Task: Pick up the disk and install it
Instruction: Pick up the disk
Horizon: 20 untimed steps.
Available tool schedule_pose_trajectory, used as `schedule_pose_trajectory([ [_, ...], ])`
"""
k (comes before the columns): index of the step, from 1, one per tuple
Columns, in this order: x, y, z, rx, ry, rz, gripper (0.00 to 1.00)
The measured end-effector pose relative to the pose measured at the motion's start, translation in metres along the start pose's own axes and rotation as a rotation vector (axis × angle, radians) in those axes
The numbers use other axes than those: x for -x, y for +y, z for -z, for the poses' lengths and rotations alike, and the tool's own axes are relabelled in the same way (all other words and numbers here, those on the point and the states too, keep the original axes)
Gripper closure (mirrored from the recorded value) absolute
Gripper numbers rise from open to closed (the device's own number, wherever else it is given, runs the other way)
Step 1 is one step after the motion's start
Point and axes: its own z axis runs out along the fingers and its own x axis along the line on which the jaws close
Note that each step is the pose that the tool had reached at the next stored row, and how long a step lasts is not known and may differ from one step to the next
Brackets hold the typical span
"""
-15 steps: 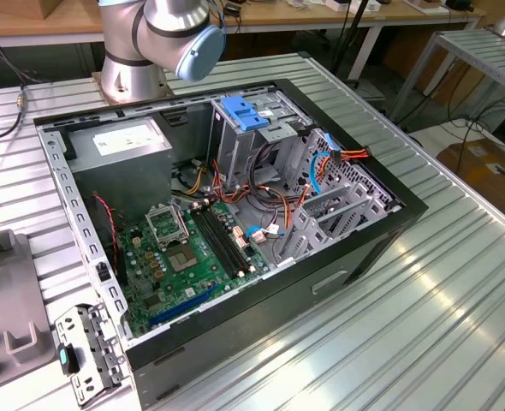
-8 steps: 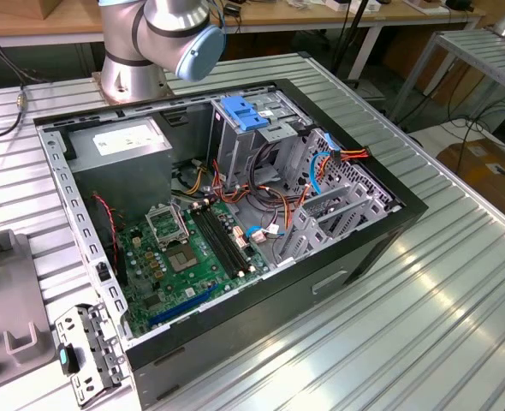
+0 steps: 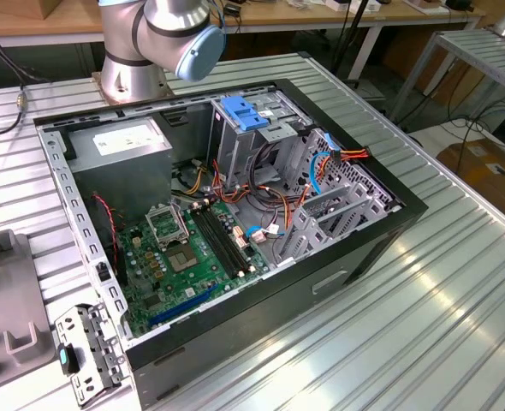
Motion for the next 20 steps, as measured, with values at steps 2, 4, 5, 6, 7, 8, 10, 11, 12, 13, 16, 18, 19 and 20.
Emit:
schedule_pose_trajectory([
  [2, 0.0, 0.0, 0.0021, -0.0001, 0.0005, 0.0, 0.63],
  [4, 0.0001, 0.0, 0.0044, -0.0002, 0.0009, 0.0, 0.63],
  [5, 0.0001, 0.0, 0.0053, -0.0002, 0.0011, 0.0, 0.63],
  [6, 0.0001, 0.0, 0.0071, -0.0002, 0.0016, 0.0, 0.63],
  [7, 0.0002, -0.0001, 0.0088, -0.0002, 0.0022, 0.0, 0.63],
  [8, 0.0002, 0.0, 0.0104, -0.0003, 0.0028, 0.0, 0.63],
  [10, 0.0002, -0.0001, 0.0124, -0.0003, 0.0035, 0.0, 0.63],
  [11, 0.0002, -0.0001, 0.0135, -0.0003, 0.0039, 0.0, 0.63],
  [12, 0.0002, -0.0001, 0.0145, -0.0003, 0.0042, 0.0, 0.63],
  [13, 0.0003, -0.0001, 0.0153, -0.0003, 0.0045, 0.0, 0.63],
  [16, 0.0003, -0.0001, 0.0156, -0.0005, 0.0047, 0.0, 0.63],
  [18, 0.0003, -0.0001, 0.0157, -0.0003, 0.005, 0.0, 0.63],
  [19, 0.0003, -0.0001, 0.0157, -0.0004, 0.005, 0.0, 0.63],
  [20, 0.0003, -0.0001, 0.0157, -0.0003, 0.005, 0.0, 0.63],
])
